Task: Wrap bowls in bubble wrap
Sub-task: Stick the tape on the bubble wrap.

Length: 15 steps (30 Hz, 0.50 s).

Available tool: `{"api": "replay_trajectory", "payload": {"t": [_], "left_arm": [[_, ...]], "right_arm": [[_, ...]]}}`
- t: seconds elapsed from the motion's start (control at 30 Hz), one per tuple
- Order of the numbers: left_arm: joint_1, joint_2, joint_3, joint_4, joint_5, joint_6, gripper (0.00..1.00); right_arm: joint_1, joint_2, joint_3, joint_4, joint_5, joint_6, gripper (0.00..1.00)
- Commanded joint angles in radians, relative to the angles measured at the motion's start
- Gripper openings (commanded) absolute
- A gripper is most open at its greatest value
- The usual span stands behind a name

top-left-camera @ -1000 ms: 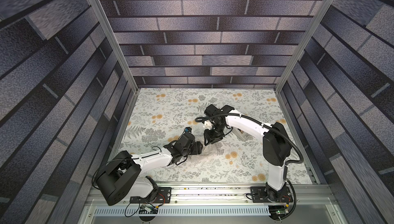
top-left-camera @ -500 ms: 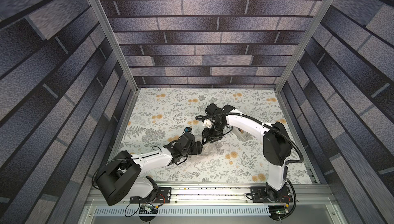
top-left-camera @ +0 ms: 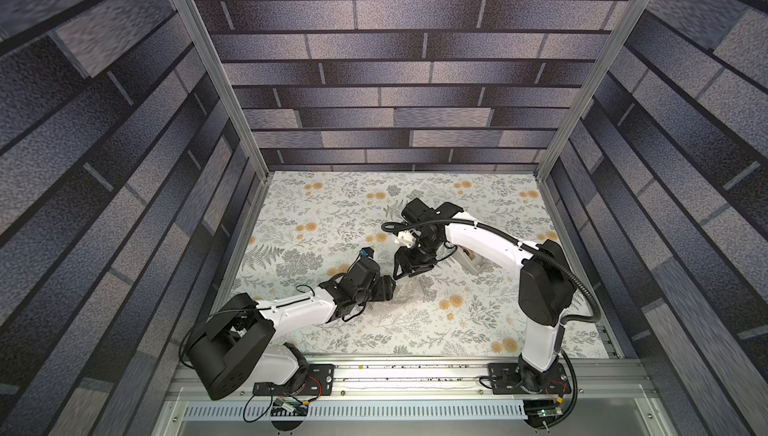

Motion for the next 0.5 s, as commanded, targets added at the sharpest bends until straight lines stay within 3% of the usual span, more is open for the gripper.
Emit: {"api": "replay_trajectory", "payload": {"t": [0.0, 0.47], "left_arm": [[-0.012, 0.013, 0.017, -0.031, -0.007, 0.033, 0.73], [-0.012, 0.008, 0.019, -0.044, -0.013, 0.033, 0.74]], "right_arm": [[-0.007, -0.03, -0.013, -0.002, -0.028, 0.013, 0.57], [0.001, 0.024, -0.034, 0.041, -0.035, 0.022, 0.57]]}}
